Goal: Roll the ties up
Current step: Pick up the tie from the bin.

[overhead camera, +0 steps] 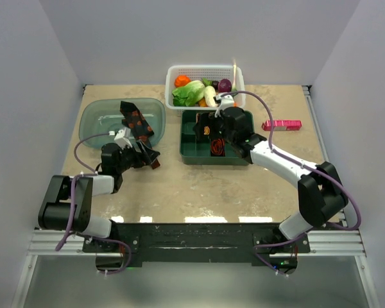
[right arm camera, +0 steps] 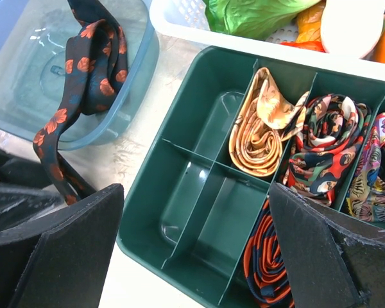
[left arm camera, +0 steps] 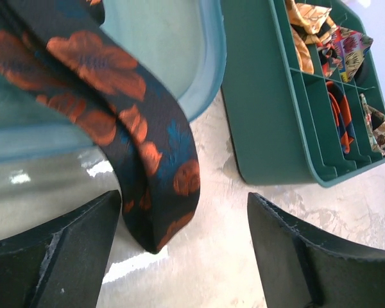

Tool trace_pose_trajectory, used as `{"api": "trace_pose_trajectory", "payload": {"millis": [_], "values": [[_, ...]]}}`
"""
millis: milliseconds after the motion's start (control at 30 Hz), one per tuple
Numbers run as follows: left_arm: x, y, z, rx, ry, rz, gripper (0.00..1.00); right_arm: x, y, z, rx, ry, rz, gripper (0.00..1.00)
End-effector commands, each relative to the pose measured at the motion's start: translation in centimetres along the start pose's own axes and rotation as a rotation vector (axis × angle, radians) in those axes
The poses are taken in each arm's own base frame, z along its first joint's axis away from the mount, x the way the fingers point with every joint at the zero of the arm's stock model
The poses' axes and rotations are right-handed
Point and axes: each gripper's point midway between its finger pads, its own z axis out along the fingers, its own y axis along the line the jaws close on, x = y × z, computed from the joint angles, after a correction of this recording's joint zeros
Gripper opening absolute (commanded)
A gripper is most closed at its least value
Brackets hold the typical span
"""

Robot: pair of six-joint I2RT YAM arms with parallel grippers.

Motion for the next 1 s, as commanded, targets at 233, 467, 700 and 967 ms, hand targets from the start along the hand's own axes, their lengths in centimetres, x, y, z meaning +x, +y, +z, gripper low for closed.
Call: {"api": "trace_pose_trajectory", "payload": {"millis": [233,467,700,967], "values": [[-2.6,-1.6,1.8,0.111,-0.051,0.058,0.7,-1.8,3.2,1.1,-0.15,-0.013,-0.039,0.99],[-2.7,-3.3,0.7,0.168,-0.051,0.087,0.57,0.0,6.9,2.3,-0.305,0.057,-0.063,0.99],[-2.0,-4.2,-1.1,0.181,-0.032,0.091,0.49,0.8,12.8,2.2,-0.558,0.1,-0.052,0.99],[-3.1,-5.8,-3.1,0.204,-0.063,0.14,0.41,2.8,16.2,1.1,-0.786,0.163,-0.089,0.99]]}}
